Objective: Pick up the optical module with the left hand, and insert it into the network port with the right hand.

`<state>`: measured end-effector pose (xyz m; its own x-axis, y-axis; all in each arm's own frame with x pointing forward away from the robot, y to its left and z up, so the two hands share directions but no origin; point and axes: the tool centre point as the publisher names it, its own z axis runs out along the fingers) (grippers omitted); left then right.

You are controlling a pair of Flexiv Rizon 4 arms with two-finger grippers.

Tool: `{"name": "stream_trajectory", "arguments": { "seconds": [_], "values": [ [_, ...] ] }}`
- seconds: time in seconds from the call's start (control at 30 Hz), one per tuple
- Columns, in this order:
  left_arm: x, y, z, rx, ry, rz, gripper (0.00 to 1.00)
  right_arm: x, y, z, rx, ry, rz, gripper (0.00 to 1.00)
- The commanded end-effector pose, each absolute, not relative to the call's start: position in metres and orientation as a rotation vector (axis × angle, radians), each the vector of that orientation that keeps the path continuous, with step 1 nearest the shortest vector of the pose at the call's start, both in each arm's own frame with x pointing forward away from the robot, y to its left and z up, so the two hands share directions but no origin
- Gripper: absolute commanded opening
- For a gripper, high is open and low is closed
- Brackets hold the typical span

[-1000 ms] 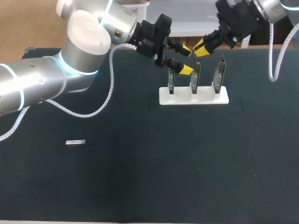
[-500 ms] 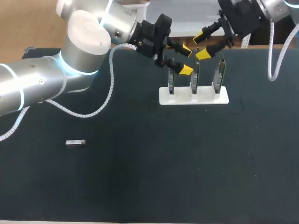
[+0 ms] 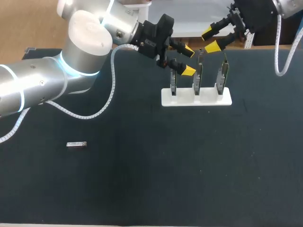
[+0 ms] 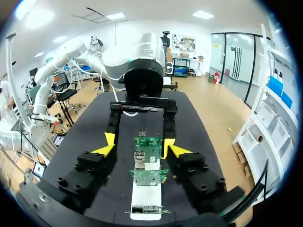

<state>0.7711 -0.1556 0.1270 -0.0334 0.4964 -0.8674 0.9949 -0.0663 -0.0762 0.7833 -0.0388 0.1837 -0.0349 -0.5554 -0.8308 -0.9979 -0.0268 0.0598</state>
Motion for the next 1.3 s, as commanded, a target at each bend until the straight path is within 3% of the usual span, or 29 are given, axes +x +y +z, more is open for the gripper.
{"name": "stream_trajectory", "arguments": {
  "seconds": [0.03, 1.3],
  "values": [
    [0.773, -0.156, 0.127, 1.627, 1.591, -1.026, 1.0, 0.785, -0.037, 0.184, -1.642, 1.644, 0.939, 0.0],
    [0.773, -0.156, 0.127, 1.627, 1.591, -1.026, 1.0, 0.787, -0.023, 0.163, -1.634, 1.682, 0.981, 0.0]
  ]
}}
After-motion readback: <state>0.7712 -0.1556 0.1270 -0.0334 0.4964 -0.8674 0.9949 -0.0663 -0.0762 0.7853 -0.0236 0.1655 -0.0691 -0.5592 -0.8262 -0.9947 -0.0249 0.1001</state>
